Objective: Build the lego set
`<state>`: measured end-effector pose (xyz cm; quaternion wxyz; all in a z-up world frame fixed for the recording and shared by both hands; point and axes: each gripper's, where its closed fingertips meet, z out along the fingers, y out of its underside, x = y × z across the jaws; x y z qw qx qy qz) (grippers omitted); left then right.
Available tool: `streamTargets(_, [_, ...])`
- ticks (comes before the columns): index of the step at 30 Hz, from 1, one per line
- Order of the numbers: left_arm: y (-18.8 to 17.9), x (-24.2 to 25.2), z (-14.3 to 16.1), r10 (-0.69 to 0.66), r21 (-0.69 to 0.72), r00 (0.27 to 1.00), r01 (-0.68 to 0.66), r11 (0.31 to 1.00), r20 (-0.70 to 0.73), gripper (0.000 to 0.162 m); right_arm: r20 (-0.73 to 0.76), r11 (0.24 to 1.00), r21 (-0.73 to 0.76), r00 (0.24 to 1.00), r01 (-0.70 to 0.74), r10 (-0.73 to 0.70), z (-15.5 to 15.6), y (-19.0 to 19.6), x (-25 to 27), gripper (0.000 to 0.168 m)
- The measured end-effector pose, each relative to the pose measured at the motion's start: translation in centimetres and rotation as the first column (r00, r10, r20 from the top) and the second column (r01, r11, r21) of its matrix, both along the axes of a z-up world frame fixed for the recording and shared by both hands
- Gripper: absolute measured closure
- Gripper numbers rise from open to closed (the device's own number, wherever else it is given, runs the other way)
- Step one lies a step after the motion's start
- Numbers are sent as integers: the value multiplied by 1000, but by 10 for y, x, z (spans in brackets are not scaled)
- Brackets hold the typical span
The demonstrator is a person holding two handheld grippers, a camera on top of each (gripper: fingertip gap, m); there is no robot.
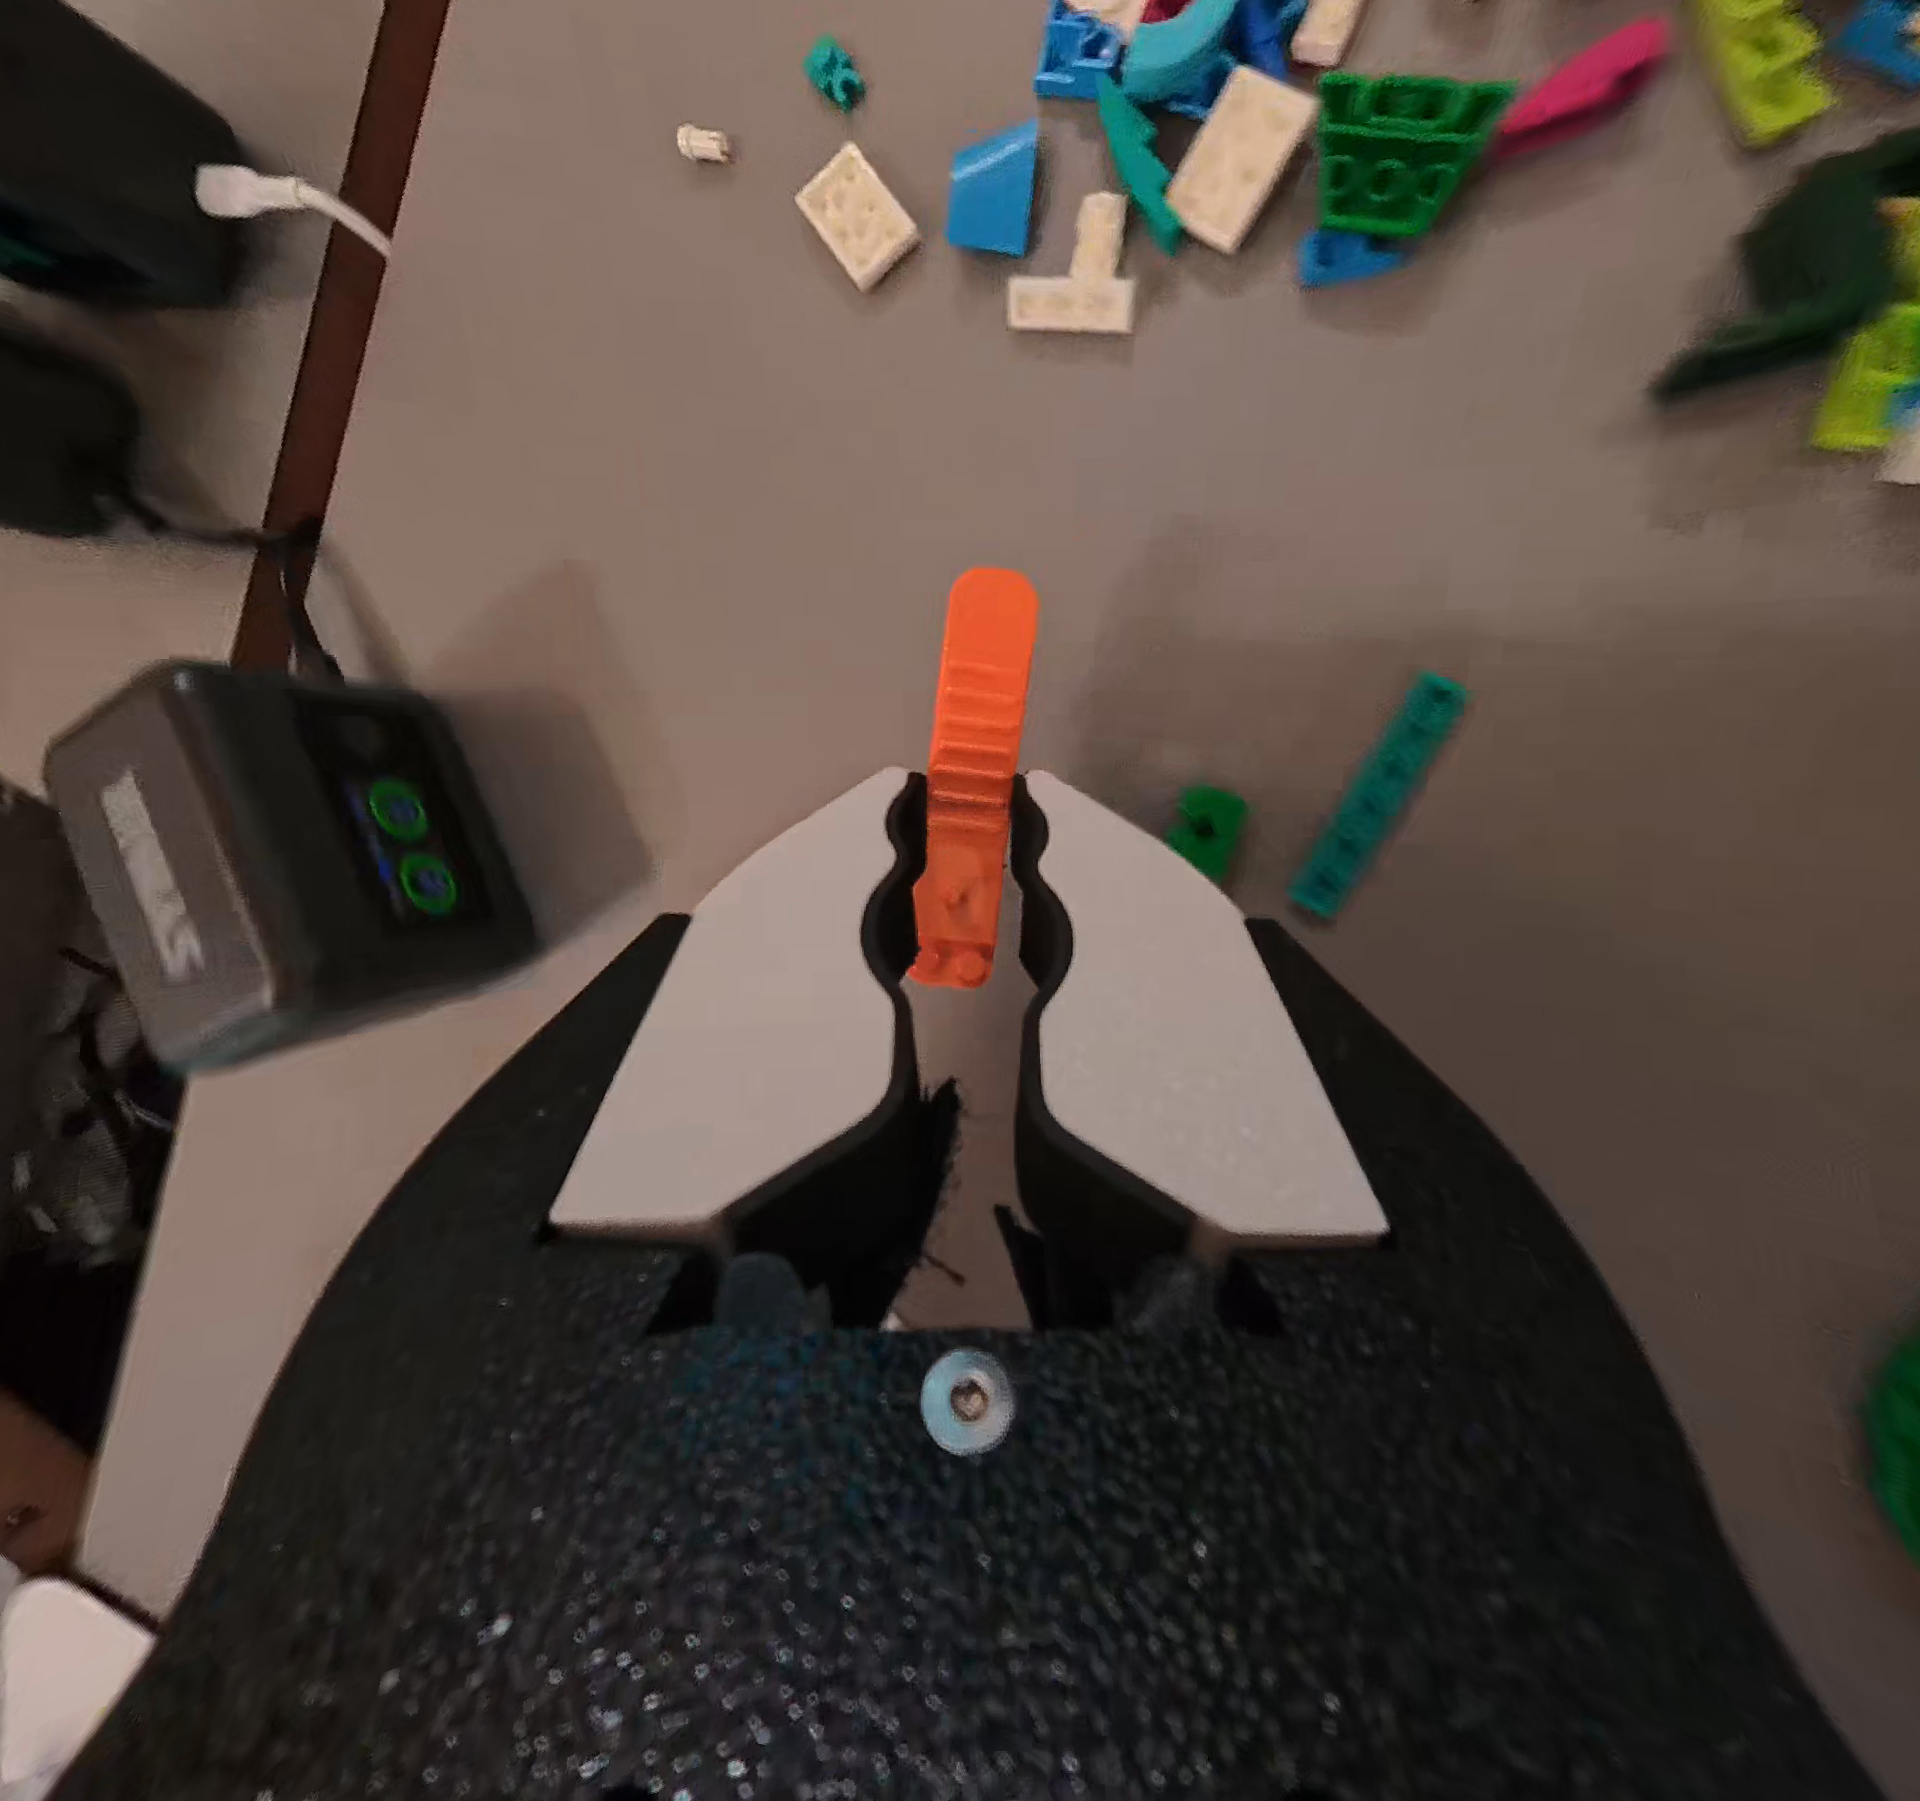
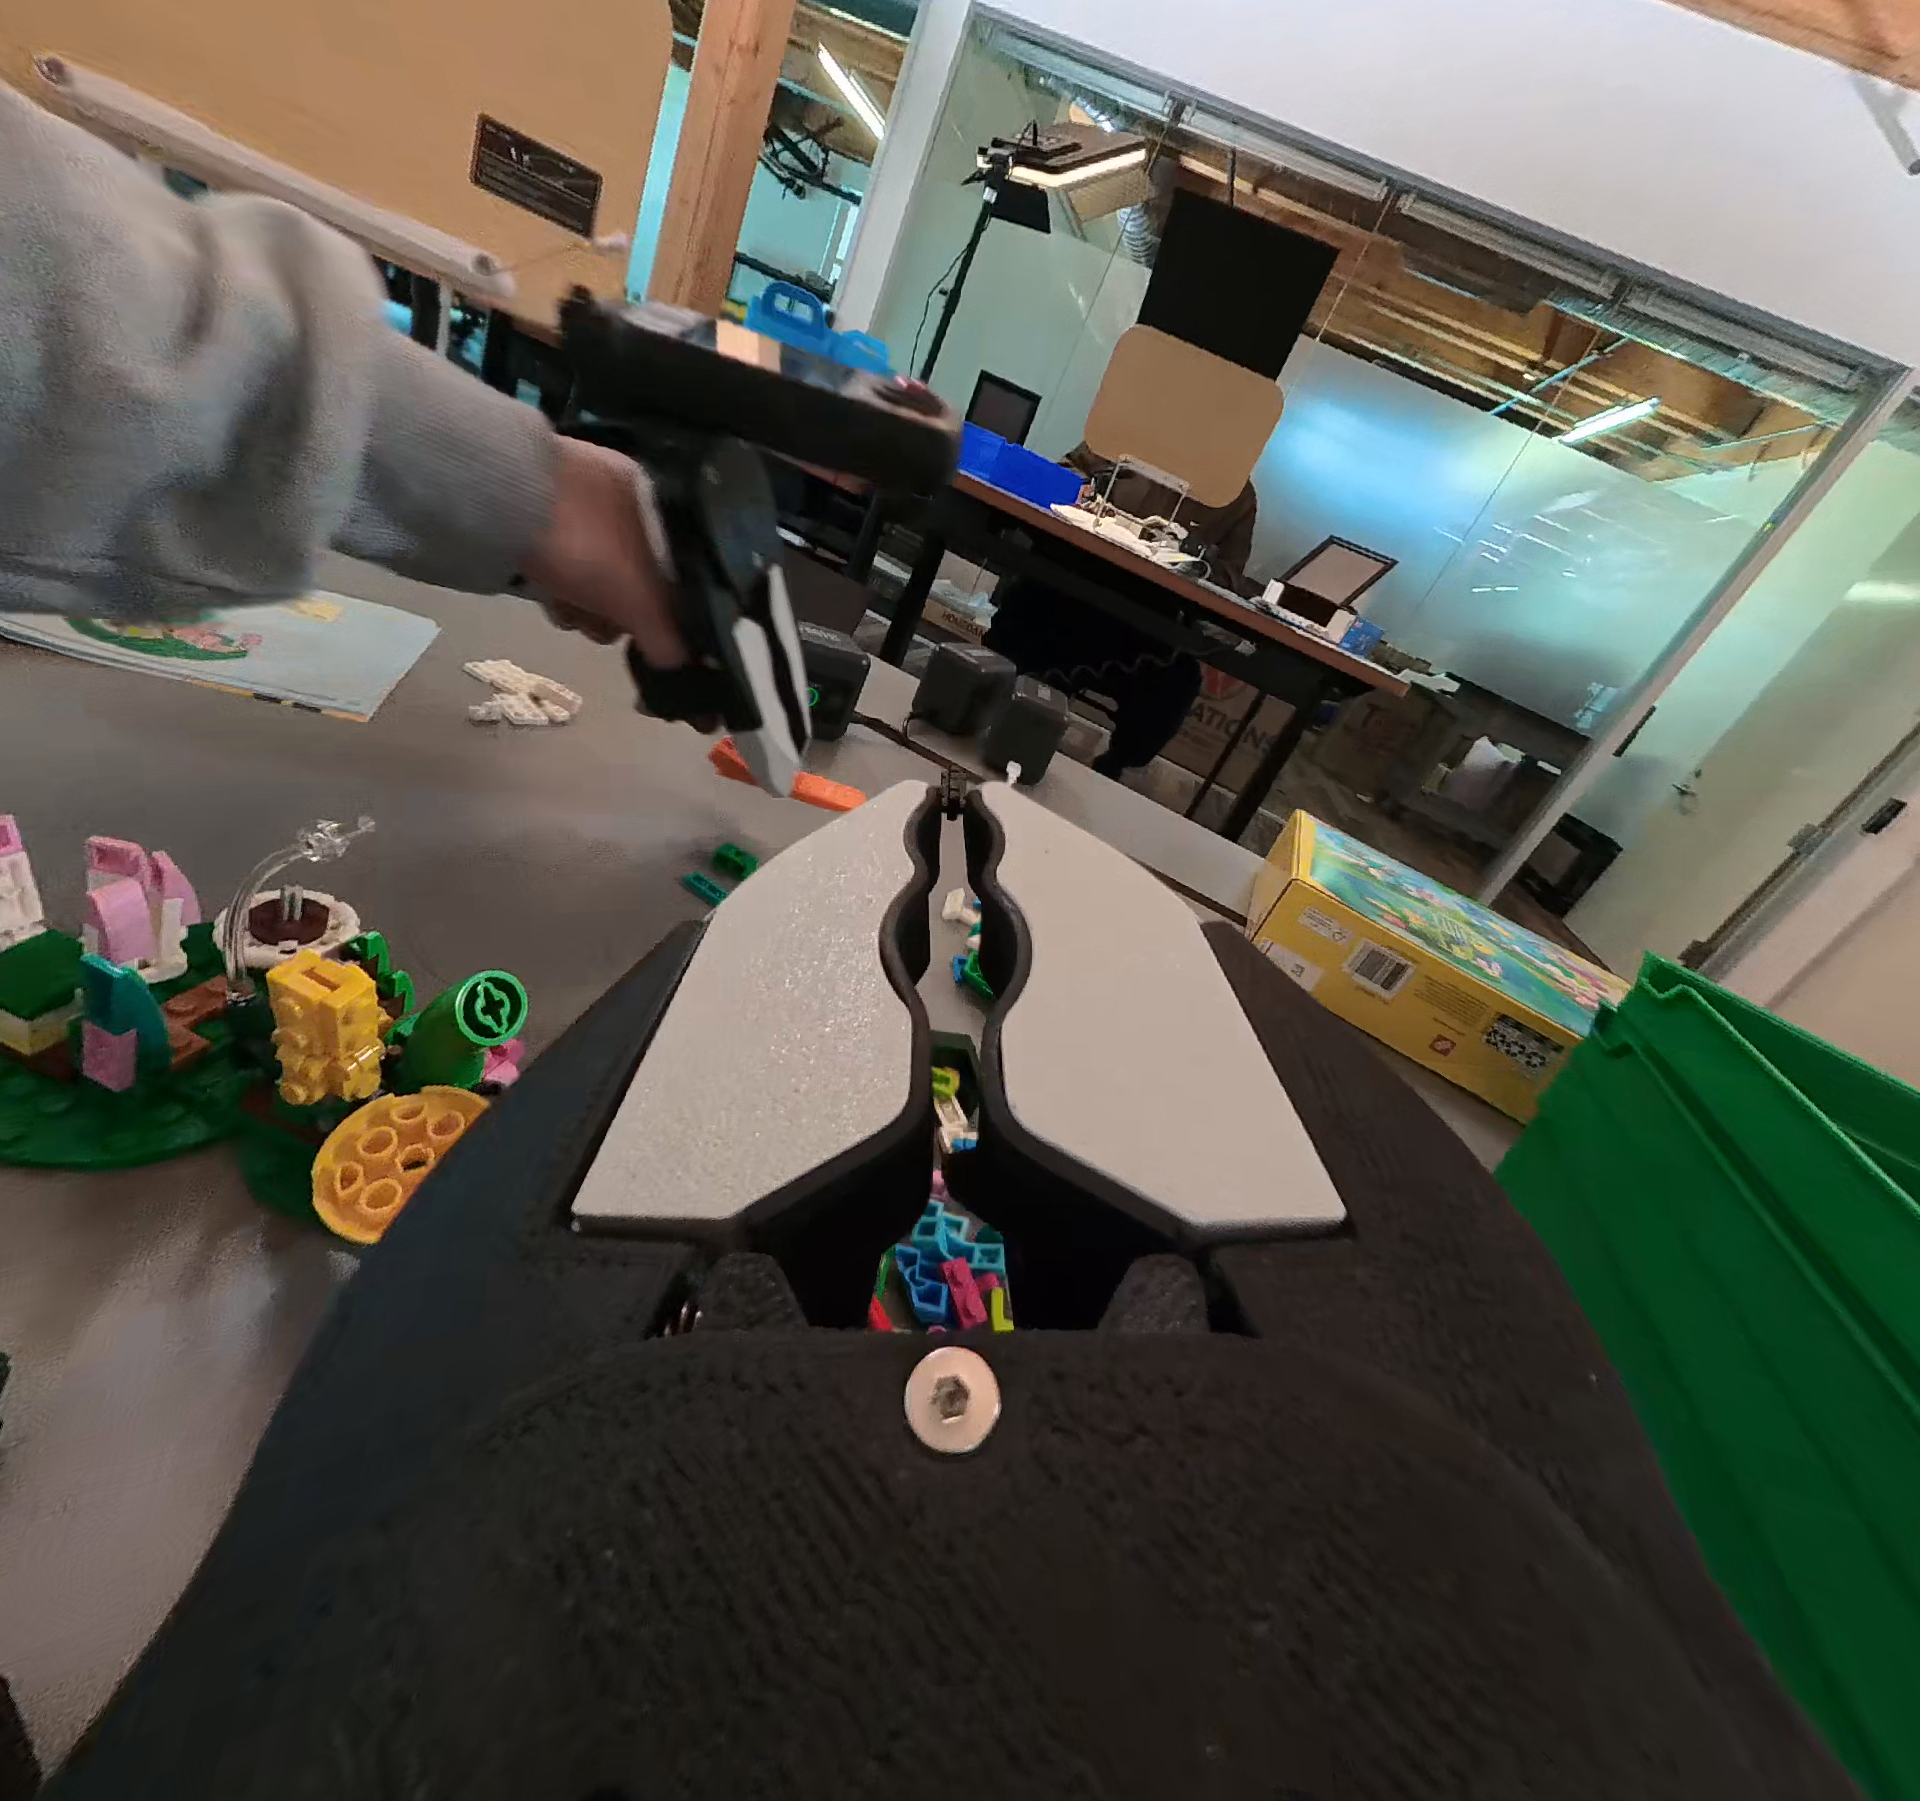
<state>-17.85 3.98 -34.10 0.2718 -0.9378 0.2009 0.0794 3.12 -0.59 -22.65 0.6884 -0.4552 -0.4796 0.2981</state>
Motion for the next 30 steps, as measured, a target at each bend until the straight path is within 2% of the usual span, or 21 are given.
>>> streamTargets(3, [23, -2, -15, -4, -67, 1000, 5, 998, 7, 147, 16, 1000, 6, 1000, 2, -2, -2, 0, -1, 165])
streamTargets(8, [39, 7, -24, -6, -81, 998, 11, 997, 68, 146, 44, 999, 35, 999, 14, -16, -5, 0, -2, 165])
streamTargets(10, [41, 10, -25, -34, -88, 996, 41, 995, 77, 142, 67, 997, 66, 997, 43, -48, -7, 2, -3, 165])
streamTargets(12, [43, 9, -23, -45, -86, 997, 51, 995, 66, 131, 79, 993, 105, 994, 62, -70, -8, 2, -3, 165])
streamTargets(15, [44, 10, -6, -28, 4, 996, 27, 1000, 83, 113, 90, 983, 156, 989, 99, -114, -9, 5, -3, 165])
streamTargets(17, [39, 18, 21, -25, 140, 989, 5, 990, 144, 111, 93, 974, 186, 985, 128, -147, -9, 8, -1, 165])
streamTargets(20, [3, 55, 58, -150, 268, 930, 59, 962, 334, 117, 58, 949, 258, 977, 182, -203, -2, 11, 3, 165])
streamTargets(23, [-39, 64, 87, -193, 416, 913, 28, 909, 360, 122, -29, 921, 324, 975, 217, -219, 12, 5, 8, 166])
streamTargets(26, [-81, 51, 112, -132, 608, 927, -119, 785, 352, 131, -70, 910, 335, 970, 245, -235, 17, 4, 10, 166])
streamTargets(28, [-111, 35, 115, -66, 665, 923, -222, 713, 379, 146, -74, 907, 334, 967, 256, -246, 17, 5, 10, 166])
streamTargets(30, [-136, 16, 110, 6, 699, 915, -313, 642, 404, 147, -64, 909, 331, 967, 253, -246, 15, 5, 8, 166])
